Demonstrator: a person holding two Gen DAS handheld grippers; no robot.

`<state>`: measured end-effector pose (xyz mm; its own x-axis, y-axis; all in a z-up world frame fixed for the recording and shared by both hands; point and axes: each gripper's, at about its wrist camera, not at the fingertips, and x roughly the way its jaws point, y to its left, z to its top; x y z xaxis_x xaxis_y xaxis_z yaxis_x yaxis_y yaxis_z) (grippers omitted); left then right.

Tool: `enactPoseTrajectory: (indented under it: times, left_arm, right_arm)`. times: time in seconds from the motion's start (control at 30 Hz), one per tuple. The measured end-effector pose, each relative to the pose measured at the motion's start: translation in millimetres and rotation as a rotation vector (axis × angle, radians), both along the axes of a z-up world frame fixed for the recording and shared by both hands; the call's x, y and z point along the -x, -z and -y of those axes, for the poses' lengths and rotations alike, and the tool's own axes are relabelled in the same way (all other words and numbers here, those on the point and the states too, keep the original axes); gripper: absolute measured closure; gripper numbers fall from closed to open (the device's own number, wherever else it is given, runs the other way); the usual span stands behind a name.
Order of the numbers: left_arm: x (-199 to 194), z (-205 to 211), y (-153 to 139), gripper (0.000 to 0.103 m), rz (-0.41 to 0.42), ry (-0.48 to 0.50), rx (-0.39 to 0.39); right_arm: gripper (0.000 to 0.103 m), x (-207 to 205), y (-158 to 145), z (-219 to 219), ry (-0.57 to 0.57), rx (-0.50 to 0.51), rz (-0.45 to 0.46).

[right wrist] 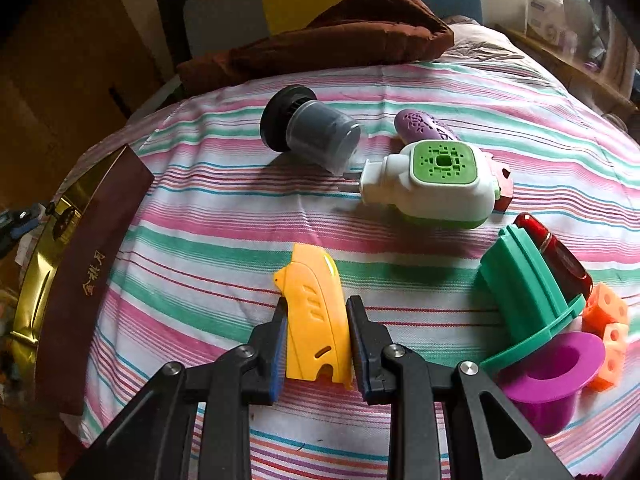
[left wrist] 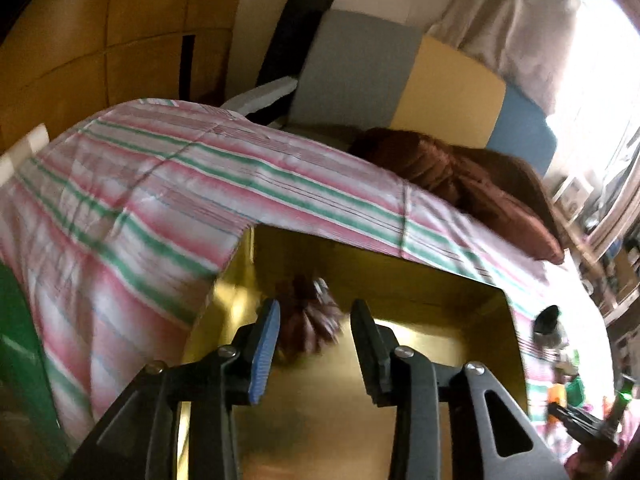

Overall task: Organize rigid objects
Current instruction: 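Carry the brown figure into the gold tray while the right gripper grasps the yellow block, then carry the yellow block into the gold tray and release it with the right gripper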

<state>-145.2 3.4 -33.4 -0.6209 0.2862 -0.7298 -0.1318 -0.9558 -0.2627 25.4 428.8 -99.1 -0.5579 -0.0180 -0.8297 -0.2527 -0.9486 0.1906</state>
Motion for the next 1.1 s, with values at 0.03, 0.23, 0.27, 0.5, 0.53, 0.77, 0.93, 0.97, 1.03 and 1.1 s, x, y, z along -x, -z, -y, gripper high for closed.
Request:
enactPoseTrajectory:
  times: [0.03,0.23,0.27,0.5,0.53,0.77,0.93,0.97,1.03,1.1]
  left_arm:
    - [-12,-1,0,0.065,-0.008,0.002,-0.012]
    - [-63,-19,12,0.064,-0.001,0.059,-0.016]
    - [-69,-22,13,0.064,-0.004,0.062,-0.011]
    - [-88,-29,15,0.064,-0.012,0.095,-0.011]
    - [-89,-29,15,0.064,-0.012,0.095,-0.009]
    - [-102,-23,12,0.064,-0.034,0.076,-0.010]
    - [-106,-23,12,0.064,-0.031,0.086,0.004]
    - [-107,-22,12,0.064,-0.029,0.086,0.004]
    - [-109,-20,11,0.064,-0.030,0.084,0.002]
    - [-110,-17,10,0.064,-0.029,0.080,0.004]
  right_arm:
    - [0.075,0,0,0,0.004,-0.002,-0.002]
    - [0.075,0,0,3,0.034,-0.013,-0.001]
    - [0.075,1,0,3,0.039,-0.014,0.001]
    - [0.076,-1,-7,14,0.053,0.004,0.002]
    - [0.076,-1,-9,19,0.043,0.002,0.006]
    - [0.076,9,-54,70,-0.064,0.011,-0.072]
    - [0.076,42,-79,137,-0.210,0.018,-0.098]
    - [0.076,46,-80,146,-0.228,0.021,-0.095]
    - [0.076,64,-79,174,-0.287,0.045,-0.084]
    - [0.076,77,-75,195,-0.325,0.049,-0.068]
